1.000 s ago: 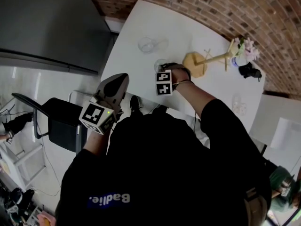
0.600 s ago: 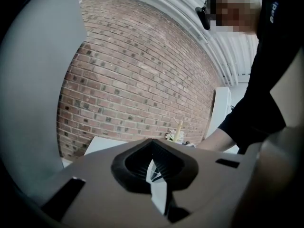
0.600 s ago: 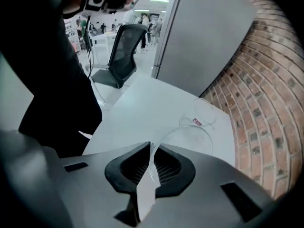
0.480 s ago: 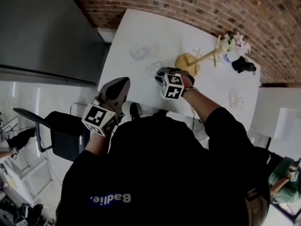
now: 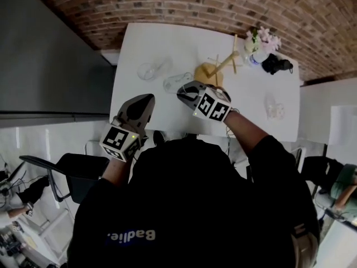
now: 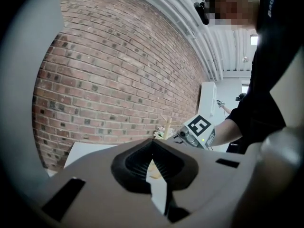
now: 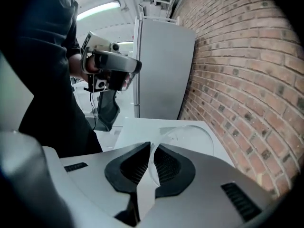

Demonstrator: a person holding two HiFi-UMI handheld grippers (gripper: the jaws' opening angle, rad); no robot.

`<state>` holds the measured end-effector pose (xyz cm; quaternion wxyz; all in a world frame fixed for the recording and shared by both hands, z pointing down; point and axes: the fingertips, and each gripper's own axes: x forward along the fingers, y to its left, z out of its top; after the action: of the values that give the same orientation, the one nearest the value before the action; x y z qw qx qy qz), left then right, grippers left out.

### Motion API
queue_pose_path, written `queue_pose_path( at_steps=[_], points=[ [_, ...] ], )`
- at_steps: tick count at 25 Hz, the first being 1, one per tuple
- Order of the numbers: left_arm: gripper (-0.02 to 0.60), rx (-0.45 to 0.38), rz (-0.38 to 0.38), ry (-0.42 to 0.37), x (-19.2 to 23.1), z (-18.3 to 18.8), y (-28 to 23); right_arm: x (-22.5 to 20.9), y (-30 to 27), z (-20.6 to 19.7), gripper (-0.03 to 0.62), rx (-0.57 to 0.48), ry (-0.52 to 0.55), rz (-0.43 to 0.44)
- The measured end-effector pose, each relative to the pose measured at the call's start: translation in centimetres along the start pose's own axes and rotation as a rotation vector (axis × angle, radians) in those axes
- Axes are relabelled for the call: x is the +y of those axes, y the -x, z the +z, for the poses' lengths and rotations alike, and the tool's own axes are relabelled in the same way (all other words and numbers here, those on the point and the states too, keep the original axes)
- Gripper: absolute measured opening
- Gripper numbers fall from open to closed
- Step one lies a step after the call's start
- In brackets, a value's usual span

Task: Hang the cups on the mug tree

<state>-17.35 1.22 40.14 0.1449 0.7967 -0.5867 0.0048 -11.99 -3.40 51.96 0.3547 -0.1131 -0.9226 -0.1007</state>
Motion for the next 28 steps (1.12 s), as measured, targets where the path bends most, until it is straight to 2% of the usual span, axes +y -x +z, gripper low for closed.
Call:
queue_pose_path(
  at_steps=[4,7,9,11,14,18,23,28],
  points=[
    [0.005,0.015,-0.046,-0.038,-0.5,-0.1,-1.5,0.3,1.6,1.0,0.046,-0.059,-0.065,0.031],
    [0.007,0.042,-0.081,-0.097,-0.7,-0.7,-2.3,0.4,2.8,1.8,0.046,-0.107,-0.123,0.055],
    [0.049,0.063,-0.1,-0.133,-0.6,-1.4,-2.9,0.2,3.6,2.3,0.046,-0.133,-0.155,0.058],
    [0.125,0.092,-0.124,-0.168,-0.7,-2.3,-3.6,-0.3,4.5,2.8,0.046,-0.162,-0.186,0.056],
    [0.205,0.135,-0.16,-0.225,-0.9,-3.3,-4.8,-0.8,5.9,3.5,0.046,-0.217,-0.231,0.064],
    [0.323,0.178,-0.187,-0.263,-0.7,-3.7,-6.8,-1.3,7.7,5.0,0.046,-0.299,-0.275,0.106],
    [0.387,0.211,-0.274,-0.401,-1.5,-4.0,-8.8,-1.5,9.4,6.3,0.046,-0.373,-0.288,0.173],
    [0.393,0.232,-0.365,-0.555,-2.1,-3.9,-10.2,-1.3,9.4,6.6,0.046,-0.399,-0.303,0.21]
  ],
)
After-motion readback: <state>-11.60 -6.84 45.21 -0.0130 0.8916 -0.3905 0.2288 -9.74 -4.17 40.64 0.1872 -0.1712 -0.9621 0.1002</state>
